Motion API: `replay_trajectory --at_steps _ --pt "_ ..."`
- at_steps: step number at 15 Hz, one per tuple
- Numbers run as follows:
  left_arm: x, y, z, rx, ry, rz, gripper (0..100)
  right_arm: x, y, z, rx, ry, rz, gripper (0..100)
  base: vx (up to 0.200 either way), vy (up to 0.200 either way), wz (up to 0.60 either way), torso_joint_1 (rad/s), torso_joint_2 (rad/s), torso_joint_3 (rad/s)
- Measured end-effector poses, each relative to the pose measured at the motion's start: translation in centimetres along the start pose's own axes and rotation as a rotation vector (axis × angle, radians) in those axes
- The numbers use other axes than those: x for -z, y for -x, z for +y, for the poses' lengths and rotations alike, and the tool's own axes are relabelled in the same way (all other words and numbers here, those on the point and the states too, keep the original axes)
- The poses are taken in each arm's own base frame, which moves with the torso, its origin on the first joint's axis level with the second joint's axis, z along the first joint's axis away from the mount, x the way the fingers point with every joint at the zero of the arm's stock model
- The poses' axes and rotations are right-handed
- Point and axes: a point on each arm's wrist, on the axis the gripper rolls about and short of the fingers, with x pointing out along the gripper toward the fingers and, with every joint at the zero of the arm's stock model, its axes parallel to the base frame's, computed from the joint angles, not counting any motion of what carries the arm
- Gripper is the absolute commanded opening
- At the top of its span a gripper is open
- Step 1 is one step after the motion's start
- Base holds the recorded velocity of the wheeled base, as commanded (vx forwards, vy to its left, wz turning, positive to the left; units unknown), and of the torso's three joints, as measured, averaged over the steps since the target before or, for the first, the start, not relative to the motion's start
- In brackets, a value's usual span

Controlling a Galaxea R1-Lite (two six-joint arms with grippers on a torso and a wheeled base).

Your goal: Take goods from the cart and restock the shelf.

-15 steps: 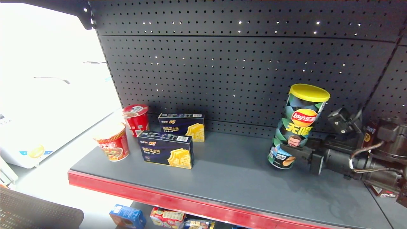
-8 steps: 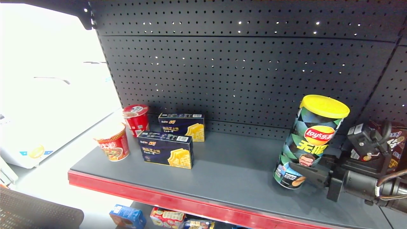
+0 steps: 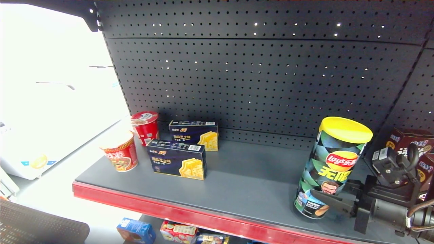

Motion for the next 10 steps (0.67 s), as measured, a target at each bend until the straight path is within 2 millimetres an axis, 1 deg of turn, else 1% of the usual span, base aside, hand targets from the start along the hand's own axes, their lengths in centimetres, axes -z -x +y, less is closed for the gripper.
replay_trajectory --at_steps 4,7,10 --pt "0.2 -0.1 0.0 -0.002 0.001 0.008 0 0.7 -0.1 0.1 -0.007 -0.007 0.027 0 0.000 0.000 0.00 0.000 0.00 0.000" --pt "0.3 -0.1 0.0 -0.003 0.008 0.012 0 0.9 -0.8 -0.2 -0.007 -0.012 0.042 0 0.000 0.000 0.00 0.000 0.00 0.000" --pt "0.3 -0.1 0.0 -0.003 0.022 0.013 0 0.9 -1.7 -0.6 -0.006 0.004 0.019 0 0.000 0.000 0.00 0.000 0.00 0.000"
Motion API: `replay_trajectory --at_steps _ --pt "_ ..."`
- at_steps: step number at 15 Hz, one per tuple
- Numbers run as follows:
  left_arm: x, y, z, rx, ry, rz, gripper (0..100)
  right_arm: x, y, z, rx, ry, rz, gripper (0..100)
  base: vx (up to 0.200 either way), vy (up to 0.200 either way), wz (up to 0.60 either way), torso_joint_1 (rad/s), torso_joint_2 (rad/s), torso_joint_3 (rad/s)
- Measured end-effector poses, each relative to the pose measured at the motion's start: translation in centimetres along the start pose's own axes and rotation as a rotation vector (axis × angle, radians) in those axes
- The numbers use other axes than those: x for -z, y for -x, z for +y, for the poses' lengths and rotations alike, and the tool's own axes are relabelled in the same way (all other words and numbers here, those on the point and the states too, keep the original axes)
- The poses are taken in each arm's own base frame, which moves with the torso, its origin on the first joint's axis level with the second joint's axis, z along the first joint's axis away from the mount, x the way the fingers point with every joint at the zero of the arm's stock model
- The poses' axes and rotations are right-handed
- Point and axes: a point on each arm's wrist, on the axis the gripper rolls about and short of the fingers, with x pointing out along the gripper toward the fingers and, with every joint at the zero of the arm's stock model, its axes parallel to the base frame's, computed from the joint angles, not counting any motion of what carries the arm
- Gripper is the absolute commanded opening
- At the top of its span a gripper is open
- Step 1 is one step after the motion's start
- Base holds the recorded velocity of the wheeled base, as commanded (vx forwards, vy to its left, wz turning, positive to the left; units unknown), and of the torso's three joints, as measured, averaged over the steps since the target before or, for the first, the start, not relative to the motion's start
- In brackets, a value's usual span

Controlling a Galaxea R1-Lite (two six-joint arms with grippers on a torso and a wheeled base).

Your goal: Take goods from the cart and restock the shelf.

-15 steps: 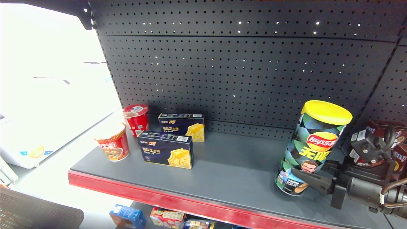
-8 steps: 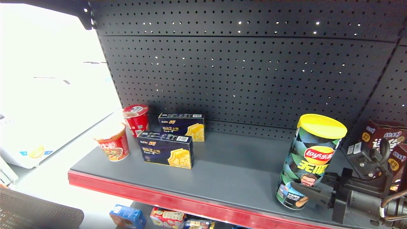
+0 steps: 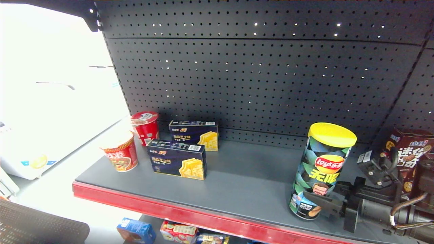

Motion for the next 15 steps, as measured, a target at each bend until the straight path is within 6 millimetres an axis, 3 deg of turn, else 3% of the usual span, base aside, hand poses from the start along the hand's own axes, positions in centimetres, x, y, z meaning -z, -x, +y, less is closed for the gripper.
replay_trajectory --at_steps 13,14,15 --pt "0.3 0.0 0.0 -0.001 0.002 0.004 0 1.6 -0.1 -1.4 0.055 -0.032 0.048 0 0.000 0.000 0.00 0.000 0.00 0.000" --pt "0.5 0.0 0.1 -0.002 0.003 0.004 0 1.7 0.0 -1.4 0.057 -0.020 0.053 100 0.000 0.000 0.00 0.000 0.00 0.000" --pt "0.5 0.0 0.1 -0.002 0.006 0.003 0 1.9 0.1 -1.4 0.062 -0.005 0.064 100 0.000 0.000 0.00 0.000 0.00 0.000"
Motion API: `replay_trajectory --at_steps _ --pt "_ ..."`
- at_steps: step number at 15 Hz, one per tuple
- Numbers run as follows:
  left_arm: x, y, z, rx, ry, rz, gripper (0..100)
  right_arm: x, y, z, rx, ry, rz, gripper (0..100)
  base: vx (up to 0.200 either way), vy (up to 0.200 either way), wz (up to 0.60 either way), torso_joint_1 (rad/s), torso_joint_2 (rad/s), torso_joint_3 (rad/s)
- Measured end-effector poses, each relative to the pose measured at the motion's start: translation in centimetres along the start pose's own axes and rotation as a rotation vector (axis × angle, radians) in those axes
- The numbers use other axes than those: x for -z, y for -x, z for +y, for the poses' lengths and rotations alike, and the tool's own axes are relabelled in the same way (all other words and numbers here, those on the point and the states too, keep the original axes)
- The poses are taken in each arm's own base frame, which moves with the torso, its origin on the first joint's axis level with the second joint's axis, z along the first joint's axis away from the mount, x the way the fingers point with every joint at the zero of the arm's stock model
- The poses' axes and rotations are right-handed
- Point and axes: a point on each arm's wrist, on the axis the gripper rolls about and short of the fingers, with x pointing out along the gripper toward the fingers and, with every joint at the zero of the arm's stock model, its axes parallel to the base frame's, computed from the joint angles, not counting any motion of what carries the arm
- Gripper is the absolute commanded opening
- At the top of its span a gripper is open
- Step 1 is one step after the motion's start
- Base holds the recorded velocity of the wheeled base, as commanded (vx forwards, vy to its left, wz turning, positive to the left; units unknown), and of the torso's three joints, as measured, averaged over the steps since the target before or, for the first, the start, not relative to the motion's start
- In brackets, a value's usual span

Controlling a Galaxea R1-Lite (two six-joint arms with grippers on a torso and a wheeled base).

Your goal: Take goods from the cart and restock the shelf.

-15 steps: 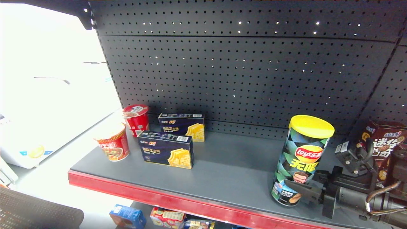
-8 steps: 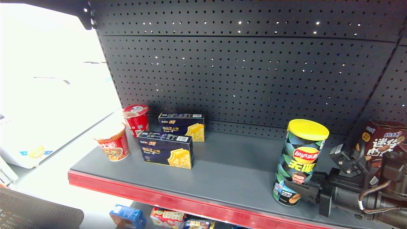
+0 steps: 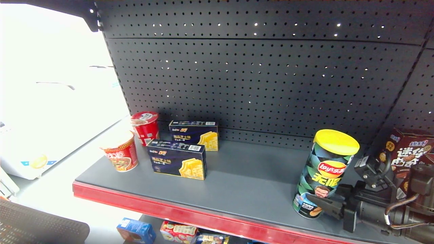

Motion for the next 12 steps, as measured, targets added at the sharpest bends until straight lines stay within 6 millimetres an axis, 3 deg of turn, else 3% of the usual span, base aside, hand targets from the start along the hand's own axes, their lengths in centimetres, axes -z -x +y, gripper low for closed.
replay_trajectory --at_steps 7,12 --pt "0.1 0.1 0.0 0.001 0.002 -0.009 0 -0.5 0.5 -0.2 0.020 0.021 -0.034 100 0.000 0.000 0.00 0.000 0.00 0.000" --pt "0.1 0.2 0.0 0.002 0.002 -0.018 0 -1.2 2.5 -0.2 0.067 0.036 -0.081 100 0.000 0.000 0.00 0.000 0.00 0.000"
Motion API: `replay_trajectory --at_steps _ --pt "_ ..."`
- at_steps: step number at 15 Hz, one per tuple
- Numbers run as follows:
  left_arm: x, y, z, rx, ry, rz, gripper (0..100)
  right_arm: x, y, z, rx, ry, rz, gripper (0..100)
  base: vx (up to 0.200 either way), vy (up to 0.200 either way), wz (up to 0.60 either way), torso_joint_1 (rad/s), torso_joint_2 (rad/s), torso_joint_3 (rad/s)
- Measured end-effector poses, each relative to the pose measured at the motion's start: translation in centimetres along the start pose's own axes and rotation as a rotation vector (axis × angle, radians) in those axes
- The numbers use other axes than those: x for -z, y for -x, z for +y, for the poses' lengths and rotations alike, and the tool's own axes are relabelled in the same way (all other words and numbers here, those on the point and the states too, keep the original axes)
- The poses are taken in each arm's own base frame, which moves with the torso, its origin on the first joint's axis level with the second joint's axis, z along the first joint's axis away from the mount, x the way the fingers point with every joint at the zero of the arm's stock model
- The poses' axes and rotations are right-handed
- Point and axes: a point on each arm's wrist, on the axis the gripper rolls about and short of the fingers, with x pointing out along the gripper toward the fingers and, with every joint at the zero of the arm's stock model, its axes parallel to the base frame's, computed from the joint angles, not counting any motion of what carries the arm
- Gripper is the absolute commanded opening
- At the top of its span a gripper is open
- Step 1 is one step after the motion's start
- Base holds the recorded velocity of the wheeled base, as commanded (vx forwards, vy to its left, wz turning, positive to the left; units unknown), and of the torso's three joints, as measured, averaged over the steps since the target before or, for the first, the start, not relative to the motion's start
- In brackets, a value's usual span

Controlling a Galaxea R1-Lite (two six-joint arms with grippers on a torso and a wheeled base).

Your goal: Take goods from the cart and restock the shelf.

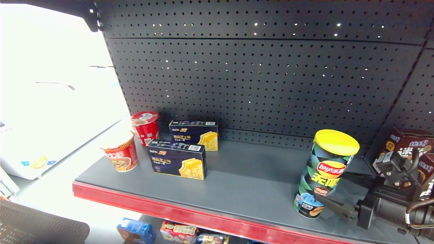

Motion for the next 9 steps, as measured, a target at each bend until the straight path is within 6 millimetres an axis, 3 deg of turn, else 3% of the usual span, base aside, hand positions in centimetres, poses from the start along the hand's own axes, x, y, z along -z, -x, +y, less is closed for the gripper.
replay_trajectory --at_steps 4,9 --pt "0.0 0.1 0.0 0.001 0.001 -0.006 0 0.0 1.6 0.7 0.006 0.011 -0.022 100 0.000 0.000 0.00 0.000 0.00 0.000" --pt "0.1 0.3 0.0 0.002 0.000 -0.021 0 0.6 5.1 2.6 0.012 0.027 -0.056 100 0.000 0.000 0.00 0.000 0.00 0.000"
